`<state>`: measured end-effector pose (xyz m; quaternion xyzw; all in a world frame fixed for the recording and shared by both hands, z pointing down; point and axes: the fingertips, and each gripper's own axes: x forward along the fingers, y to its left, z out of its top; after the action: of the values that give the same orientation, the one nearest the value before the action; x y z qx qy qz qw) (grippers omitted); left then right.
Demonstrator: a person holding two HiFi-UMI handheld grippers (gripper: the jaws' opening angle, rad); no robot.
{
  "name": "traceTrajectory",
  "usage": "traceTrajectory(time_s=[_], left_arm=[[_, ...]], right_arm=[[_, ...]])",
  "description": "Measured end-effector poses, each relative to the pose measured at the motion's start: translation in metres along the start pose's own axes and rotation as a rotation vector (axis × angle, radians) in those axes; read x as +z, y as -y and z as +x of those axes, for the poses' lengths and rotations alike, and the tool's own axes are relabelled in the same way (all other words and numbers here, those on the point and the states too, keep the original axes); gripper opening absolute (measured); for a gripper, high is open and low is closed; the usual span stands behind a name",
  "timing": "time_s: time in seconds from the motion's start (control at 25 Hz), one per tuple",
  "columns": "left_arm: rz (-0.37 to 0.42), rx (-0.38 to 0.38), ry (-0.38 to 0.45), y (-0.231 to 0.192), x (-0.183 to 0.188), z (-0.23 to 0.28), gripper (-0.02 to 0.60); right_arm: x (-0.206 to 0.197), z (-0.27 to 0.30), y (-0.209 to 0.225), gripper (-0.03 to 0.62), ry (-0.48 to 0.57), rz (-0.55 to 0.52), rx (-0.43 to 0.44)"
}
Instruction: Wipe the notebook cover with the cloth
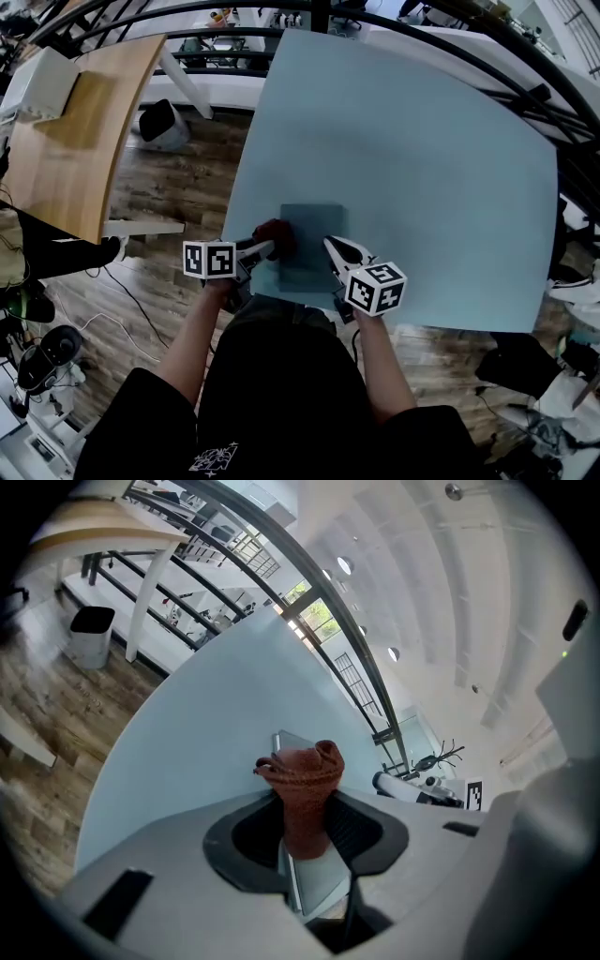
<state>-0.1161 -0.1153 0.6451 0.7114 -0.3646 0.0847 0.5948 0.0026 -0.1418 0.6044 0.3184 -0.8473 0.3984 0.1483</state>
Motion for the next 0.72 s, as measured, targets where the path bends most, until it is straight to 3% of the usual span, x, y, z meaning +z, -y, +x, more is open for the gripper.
traceTrajectory(time_s=[0.36,0.72], left_arm=[[0.035,-0.030,0.032,0.029,0.004,-0.001,0.127],[0.091,-0.119,-0.063,0.076,-0.015,0.040,0.127]], right_arm=[[-0.001,-0.033,0.010,0.005,0.038,0.009,-0.026],[-0.005,-0.064,0.024,0.005,0.081,0.041,-0.079]])
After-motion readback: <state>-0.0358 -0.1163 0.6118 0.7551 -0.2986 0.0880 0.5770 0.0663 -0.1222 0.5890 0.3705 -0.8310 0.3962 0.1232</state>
